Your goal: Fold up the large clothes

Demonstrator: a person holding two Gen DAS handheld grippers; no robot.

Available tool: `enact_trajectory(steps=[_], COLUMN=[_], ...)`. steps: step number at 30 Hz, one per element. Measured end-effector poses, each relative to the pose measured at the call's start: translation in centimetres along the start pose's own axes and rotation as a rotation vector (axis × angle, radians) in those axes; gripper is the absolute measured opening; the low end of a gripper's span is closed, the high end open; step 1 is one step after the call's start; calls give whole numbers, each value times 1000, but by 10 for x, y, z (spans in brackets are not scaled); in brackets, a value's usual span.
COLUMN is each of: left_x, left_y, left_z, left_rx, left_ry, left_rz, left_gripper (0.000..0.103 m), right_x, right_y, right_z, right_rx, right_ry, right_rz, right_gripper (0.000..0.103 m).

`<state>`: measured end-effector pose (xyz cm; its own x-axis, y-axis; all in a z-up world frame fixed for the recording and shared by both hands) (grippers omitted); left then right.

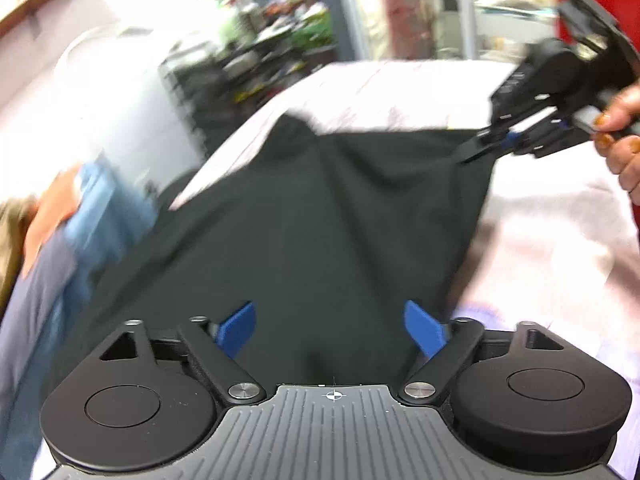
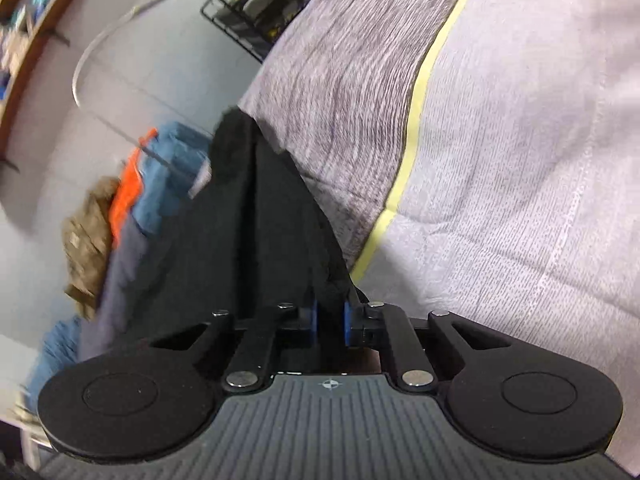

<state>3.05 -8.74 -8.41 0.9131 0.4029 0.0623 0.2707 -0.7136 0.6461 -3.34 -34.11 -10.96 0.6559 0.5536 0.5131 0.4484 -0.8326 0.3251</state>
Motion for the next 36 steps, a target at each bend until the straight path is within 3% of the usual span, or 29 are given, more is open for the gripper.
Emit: enact_trajectory(steps=[6,9,14,17,18,20,21,23,26,27,29,36], left_x=[-55,-74,-81,-72,-68,-55,-49,-37,-25,-23,-21,-11], left_y=[31,35,40,48,51,57,58,58,56,56,54,54], left_z=[53,74,110,120,119,113,112,103,90,86,78,64], left_rx=[22,48,126,134,136,145,139,106,78,71,58,26], left_ry=[32,15,40,56,52,15,-2,-40,-58,-57,-62,-59], left_rz=[252,316,357,287,248,148,96,17,-51,-64,-86,-133], left_gripper=[103,103,103,101,87,72,59,52,50,49,50,50], right_x=[6,14,26,39,42,47,47,47,39,34,26,4], right_y=[10,16,29,34,36,39,39,40,45,49,56,82], right_z=[-5,-7,-10,-11,-11,-8,-6,-2,-2,-4,-6,24], right_rx=[50,71,127,157,165,182,187,194,185,162,124,197], right_ry=[41,61,106,140,148,142,132,139,172,175,157,166], right_rz=[0,-41,-116,-188,-206,-239,-246,-239,-150,-103,-22,166], right_gripper=[12,12,12,12,12,12,13,14,37,55,79,83])
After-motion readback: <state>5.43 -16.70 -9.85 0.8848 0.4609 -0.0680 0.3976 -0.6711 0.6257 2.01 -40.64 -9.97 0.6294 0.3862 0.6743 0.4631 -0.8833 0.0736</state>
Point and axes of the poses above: each gripper's, at about its wrist camera, not at the fingertips, and z roughly the way its jaws point, x to its left, y to its top, the point moved 1 cm from there along z, roughly the way its jaws point, and after that the axes turned 14 degrees about -y, right-handed, at the moved point
